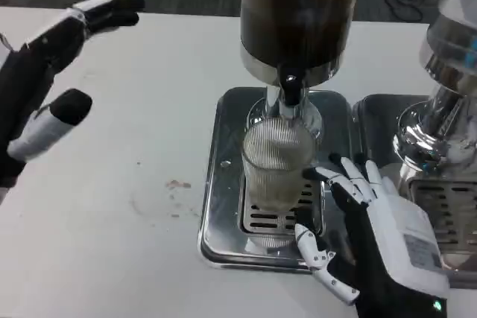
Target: Grasp the cup under the faucet to collect the drink, then remove the cup.
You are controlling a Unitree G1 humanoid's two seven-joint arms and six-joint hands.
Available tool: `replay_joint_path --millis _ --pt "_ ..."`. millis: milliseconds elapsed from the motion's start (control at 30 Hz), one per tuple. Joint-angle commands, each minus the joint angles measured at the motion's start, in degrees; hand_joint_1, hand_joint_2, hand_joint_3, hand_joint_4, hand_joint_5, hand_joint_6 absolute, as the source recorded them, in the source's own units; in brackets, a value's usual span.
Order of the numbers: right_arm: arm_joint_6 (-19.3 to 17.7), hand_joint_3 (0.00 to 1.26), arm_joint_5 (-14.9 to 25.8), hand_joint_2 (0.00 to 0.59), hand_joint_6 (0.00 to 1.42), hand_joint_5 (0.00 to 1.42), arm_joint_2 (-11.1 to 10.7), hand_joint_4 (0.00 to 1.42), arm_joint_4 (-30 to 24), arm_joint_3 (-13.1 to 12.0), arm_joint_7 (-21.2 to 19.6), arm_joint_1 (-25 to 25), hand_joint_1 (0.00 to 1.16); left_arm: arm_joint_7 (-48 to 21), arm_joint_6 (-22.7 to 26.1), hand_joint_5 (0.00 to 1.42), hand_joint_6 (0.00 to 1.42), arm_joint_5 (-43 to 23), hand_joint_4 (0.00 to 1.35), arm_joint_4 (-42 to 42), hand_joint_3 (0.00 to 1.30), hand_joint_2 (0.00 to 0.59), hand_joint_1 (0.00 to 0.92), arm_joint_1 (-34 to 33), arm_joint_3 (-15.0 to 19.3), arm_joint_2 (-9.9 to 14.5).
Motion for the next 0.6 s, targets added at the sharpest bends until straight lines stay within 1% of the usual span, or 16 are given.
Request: replay_joint_path --millis 33,167,333,600 --pt "0.7 0.2 0.5 0.492 0.0 0.0 0.4 0.08 0.0 -0.9 -0.6 -0.5 0.34 -4.4 2.0 0.3 0.26 -3.5 0.27 -2.8 0.32 0.063 0.0 -2.0 1.9 -1.7" --pt "0.5 0.2 0.6 0.493 0.0 0.0 0.1 0.08 -0.2 -1.2 -0.3 -0.5 0.34 -7.2 4.3 0.33 0.29 -5.9 0.3 -4.6 0.33 0.058 0.0 -3.1 3.4 -3.6" --pt "0.4 0.2 0.6 0.49 0.0 0.0 0.0 0.08 -0.5 -1.2 -0.3 -0.3 0.34 -10.6 7.0 0.35 0.31 -8.1 0.3 -4.7 0.34 0.058 0.0 -5.3 5.0 -5.2" --pt "0.7 0.19 0.9 0.488 0.0 0.0 0.3 0.08 -0.1 -2.2 -1.2 -0.4 0.34 -20.5 14.4 0.31 0.27 -13.2 0.26 -5.4 0.31 0.053 0.0 -9.3 5.1 -6.9"
